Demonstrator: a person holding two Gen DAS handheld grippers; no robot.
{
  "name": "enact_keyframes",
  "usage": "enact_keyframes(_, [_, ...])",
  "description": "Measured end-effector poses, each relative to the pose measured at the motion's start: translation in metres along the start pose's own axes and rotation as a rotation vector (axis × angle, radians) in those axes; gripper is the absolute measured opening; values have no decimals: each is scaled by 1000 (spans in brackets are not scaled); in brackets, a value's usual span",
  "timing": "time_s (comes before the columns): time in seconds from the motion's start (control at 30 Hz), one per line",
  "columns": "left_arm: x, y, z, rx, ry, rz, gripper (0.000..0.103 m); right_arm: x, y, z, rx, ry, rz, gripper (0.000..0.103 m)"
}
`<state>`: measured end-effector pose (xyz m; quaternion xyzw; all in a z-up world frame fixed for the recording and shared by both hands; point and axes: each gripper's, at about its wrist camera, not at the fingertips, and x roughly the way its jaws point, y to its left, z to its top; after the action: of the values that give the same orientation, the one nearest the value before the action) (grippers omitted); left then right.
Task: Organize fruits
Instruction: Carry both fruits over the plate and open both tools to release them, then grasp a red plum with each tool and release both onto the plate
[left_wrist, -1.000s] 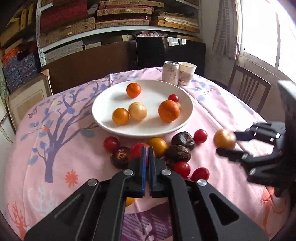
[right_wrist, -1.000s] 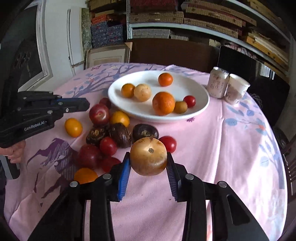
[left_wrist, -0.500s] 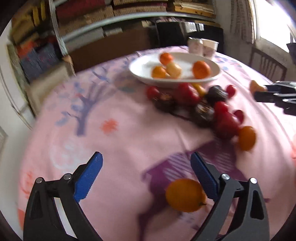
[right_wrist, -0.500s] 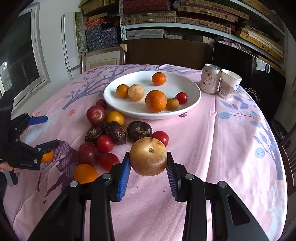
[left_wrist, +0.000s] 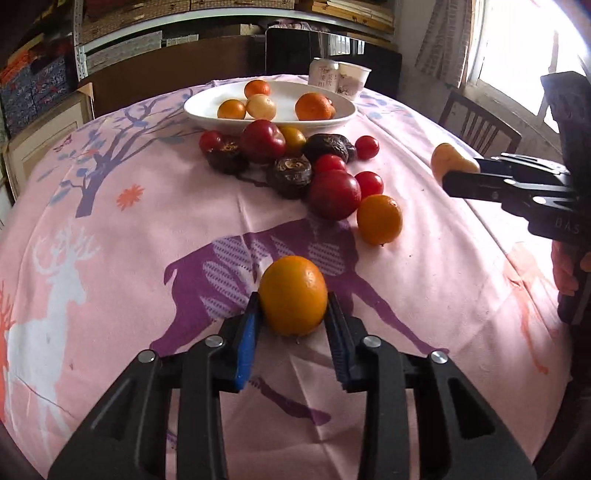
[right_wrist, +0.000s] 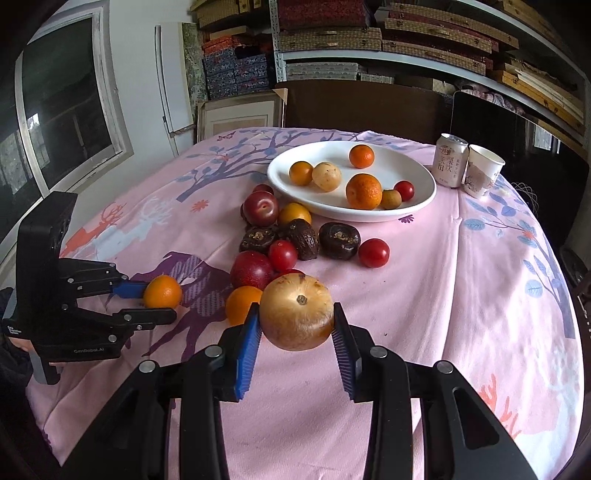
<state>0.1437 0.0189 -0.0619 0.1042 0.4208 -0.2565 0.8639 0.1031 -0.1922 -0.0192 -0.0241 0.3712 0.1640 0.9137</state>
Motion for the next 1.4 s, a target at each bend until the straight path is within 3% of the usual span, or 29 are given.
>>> enact_keyframes(0.13, [-11,2,21,35,-51,58,33,-6,-6,11,-8,-23,-32,38])
enact_keyframes(0.3, [5,30,94,-51,-141,130,33,5,-27,57,-5,-109,-71,38])
enact_keyframes(0.5, [64,51,156,-155,-99,58,33,73,-59,121,44,-103,-96,38])
enact_keyframes(0.6, [80,40,165,-135,-83,-1,33,100,-78,140,75,-99,-131,38])
enact_keyframes(0.7, [91,23,174,-78,-83,14,33,126,-96,150,126,-57,-156,38])
enact_keyframes(0.8, [99,9,179,-47,-76,-3,34,142,-109,146,190,-43,-171,39])
enact_keyframes(0.83, [101,6,180,-37,-80,17,38,144,-112,143,208,-51,-171,47])
enact_keyframes(0.87, [102,4,179,-27,-86,44,65,145,-116,141,224,-57,-160,75])
enact_keyframes(0.9, [101,2,178,-12,-94,80,83,144,-120,139,244,-62,-163,93])
enact_keyframes(0.93, [97,0,175,4,-119,117,99,141,-124,138,264,-74,-172,94])
enact_keyframes(1.0, [87,1,171,43,-165,166,98,128,-129,135,270,-102,-179,97])
enact_keyframes(1.13, [62,8,151,95,-163,205,98,93,-124,114,189,-109,-199,99])
enact_keyframes(1.27, [49,14,119,103,-89,192,98,75,-105,73,82,-6,-168,99])
enact_keyframes(1.4, [51,19,111,100,-88,243,98,72,-81,38,48,65,-67,99])
